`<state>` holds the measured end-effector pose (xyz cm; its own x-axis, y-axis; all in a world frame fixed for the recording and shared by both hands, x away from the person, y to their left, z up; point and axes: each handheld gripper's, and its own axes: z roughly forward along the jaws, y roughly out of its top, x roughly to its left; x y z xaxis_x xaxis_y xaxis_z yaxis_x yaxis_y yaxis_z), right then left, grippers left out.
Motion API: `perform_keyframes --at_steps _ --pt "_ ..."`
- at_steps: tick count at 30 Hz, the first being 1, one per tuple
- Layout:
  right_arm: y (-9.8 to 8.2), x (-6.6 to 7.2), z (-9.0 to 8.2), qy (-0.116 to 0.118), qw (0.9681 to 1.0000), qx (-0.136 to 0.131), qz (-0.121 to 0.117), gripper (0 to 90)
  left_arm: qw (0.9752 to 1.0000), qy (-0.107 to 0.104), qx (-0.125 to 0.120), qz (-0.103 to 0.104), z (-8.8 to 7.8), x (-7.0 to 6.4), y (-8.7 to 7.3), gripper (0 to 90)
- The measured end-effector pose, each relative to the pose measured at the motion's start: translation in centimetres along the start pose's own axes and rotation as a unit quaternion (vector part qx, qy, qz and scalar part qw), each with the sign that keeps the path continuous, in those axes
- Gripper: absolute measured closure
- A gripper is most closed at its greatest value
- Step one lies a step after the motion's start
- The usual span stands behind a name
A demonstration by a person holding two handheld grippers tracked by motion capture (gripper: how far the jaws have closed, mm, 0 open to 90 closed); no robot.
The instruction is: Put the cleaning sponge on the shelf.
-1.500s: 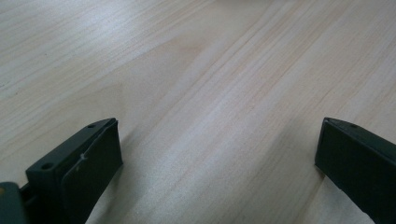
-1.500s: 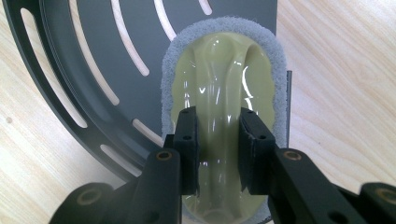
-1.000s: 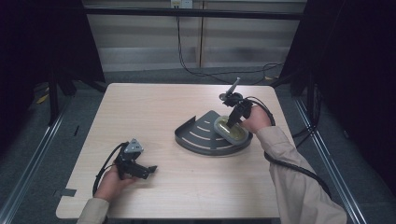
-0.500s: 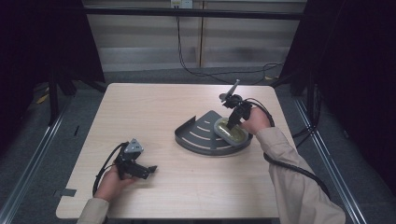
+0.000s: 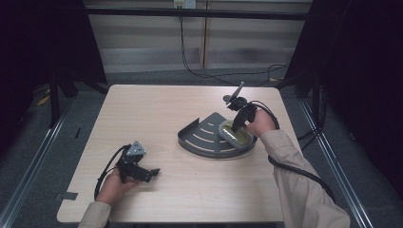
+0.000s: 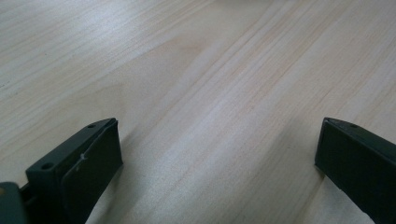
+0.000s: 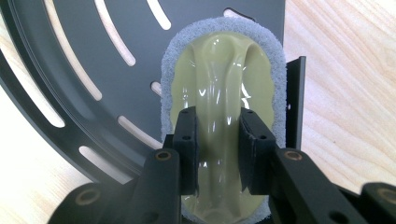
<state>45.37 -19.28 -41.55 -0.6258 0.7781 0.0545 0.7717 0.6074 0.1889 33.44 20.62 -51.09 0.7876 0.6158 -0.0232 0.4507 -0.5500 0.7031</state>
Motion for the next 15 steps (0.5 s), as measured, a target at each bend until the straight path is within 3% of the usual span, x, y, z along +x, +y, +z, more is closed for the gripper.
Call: perform_keyframes --at_steps 15 --pt "-0.32 -0.35 0.48 0.000 1.0000 0.002 0.002 71.6 1.0000 0.000 0.001 0.002 -0.01 0.02 0.00 0.0"
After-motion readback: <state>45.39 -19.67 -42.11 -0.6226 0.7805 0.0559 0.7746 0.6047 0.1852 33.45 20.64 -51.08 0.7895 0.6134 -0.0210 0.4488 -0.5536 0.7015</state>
